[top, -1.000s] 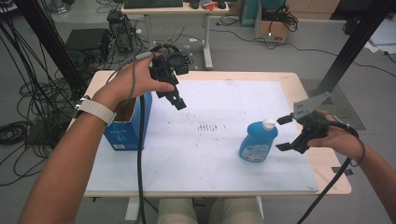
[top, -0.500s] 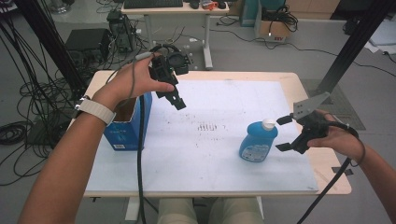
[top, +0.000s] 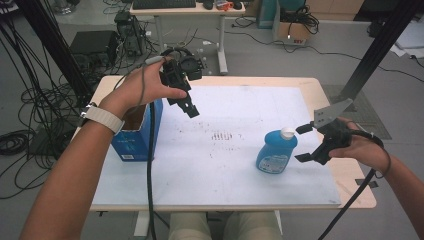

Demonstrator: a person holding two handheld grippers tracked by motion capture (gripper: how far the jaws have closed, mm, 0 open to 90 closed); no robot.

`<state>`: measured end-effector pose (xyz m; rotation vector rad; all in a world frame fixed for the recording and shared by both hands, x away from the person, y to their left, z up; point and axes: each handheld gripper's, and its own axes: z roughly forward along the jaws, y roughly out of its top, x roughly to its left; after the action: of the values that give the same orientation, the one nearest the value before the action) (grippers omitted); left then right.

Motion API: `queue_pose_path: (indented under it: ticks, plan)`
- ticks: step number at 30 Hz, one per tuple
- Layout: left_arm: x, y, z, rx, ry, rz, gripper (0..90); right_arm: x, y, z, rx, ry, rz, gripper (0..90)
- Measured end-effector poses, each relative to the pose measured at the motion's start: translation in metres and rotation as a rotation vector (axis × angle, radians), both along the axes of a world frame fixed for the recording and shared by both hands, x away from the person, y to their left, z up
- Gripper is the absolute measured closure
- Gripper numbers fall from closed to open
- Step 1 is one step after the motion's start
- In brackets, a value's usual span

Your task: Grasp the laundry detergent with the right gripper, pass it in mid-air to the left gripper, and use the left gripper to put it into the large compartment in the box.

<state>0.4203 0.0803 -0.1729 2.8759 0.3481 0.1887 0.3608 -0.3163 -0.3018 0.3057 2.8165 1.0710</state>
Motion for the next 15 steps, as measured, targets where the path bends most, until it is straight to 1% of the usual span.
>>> queue_pose_path:
  ticks: [15]
  plan:
    - [0.0006, 0.0003, -0.0005, -0.001, -0.002, 0.002, 9.1, 0.0003, 0.0006, -0.0014, 0.003, 0.003, 0.002, 5.3]
